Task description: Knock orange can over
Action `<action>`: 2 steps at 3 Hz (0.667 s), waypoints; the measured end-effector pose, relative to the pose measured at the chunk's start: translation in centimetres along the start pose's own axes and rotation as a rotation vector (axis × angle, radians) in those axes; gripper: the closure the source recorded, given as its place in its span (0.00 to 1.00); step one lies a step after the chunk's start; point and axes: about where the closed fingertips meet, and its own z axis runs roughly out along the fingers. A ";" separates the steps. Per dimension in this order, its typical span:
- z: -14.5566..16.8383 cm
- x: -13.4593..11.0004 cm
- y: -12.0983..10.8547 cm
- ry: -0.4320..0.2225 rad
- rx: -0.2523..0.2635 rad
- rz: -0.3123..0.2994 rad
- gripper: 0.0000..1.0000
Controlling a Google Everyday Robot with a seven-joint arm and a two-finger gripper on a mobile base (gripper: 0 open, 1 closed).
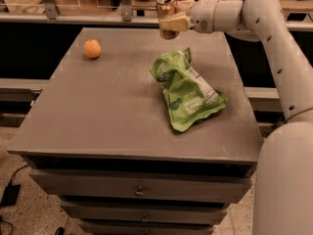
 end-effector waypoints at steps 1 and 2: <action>-0.6 -2.6 0.6 0.049 -0.043 -0.090 1.00; 0.4 -5.7 2.9 0.121 -0.098 -0.266 1.00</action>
Offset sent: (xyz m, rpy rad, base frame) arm -0.0491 0.0398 0.0615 -0.3685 -0.2352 0.1433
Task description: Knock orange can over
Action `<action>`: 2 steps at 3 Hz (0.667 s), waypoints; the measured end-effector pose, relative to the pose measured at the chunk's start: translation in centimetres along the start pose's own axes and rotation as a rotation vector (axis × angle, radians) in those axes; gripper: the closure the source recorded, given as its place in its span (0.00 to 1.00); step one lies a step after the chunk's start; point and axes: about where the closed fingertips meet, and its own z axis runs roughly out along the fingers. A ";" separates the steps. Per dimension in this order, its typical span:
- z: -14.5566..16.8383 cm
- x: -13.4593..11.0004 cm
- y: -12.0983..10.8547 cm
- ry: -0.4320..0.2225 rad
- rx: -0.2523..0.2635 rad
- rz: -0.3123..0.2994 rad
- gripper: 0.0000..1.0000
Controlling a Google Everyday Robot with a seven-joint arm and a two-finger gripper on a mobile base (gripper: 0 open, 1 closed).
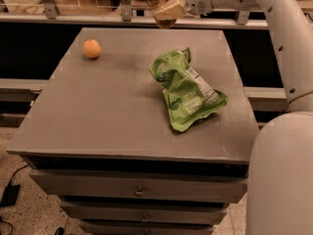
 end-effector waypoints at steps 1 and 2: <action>0.9 -1.6 0.8 0.039 -0.018 -0.098 1.00; 0.9 -1.7 0.8 0.040 -0.019 -0.103 1.00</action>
Offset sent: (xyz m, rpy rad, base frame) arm -0.0070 0.0142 0.0063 -0.0661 -0.0568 0.0206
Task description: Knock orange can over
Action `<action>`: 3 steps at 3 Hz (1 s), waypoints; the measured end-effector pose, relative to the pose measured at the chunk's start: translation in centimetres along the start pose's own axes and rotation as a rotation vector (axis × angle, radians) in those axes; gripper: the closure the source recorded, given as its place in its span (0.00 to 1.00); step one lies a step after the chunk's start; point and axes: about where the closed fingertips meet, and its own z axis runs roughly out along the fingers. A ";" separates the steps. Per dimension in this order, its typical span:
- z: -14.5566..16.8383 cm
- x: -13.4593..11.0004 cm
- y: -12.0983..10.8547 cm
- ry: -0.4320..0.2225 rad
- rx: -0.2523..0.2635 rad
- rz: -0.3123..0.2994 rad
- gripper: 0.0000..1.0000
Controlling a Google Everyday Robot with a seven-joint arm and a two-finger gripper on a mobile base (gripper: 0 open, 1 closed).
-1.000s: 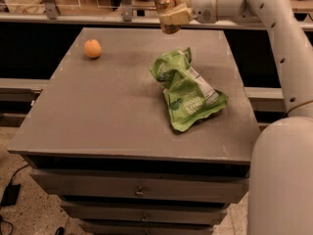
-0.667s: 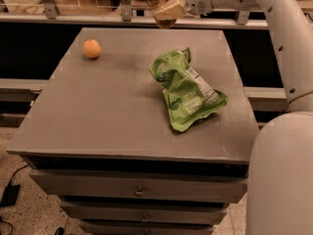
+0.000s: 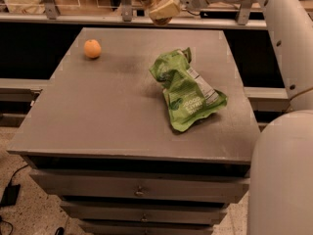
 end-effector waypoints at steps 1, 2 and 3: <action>0.5 -0.9 0.5 -0.023 -0.044 -0.070 1.00; 0.6 -2.9 1.3 -0.008 -0.106 -0.228 1.00; 0.8 -5.1 2.7 0.005 -0.177 -0.383 1.00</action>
Offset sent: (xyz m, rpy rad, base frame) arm -0.0318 0.0234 0.0366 -0.2718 -0.2962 0.2725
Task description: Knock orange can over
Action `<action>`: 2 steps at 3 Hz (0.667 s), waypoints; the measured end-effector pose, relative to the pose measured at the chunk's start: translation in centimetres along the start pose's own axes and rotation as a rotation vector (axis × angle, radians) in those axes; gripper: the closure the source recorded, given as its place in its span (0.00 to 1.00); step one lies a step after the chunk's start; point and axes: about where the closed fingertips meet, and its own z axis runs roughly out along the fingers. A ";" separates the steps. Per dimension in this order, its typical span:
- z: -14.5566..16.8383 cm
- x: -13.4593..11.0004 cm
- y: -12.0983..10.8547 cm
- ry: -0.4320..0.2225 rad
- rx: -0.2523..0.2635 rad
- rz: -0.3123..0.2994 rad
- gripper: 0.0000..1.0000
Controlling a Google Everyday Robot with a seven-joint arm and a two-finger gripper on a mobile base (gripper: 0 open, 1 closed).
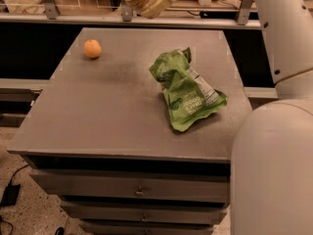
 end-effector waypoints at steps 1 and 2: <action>-0.1 -2.5 0.4 0.015 -0.039 -0.139 1.00; -0.1 -3.2 0.5 0.016 -0.048 -0.182 1.00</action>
Offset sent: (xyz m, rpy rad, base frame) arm -0.0215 0.0113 0.0121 -0.0791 -0.1086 0.0748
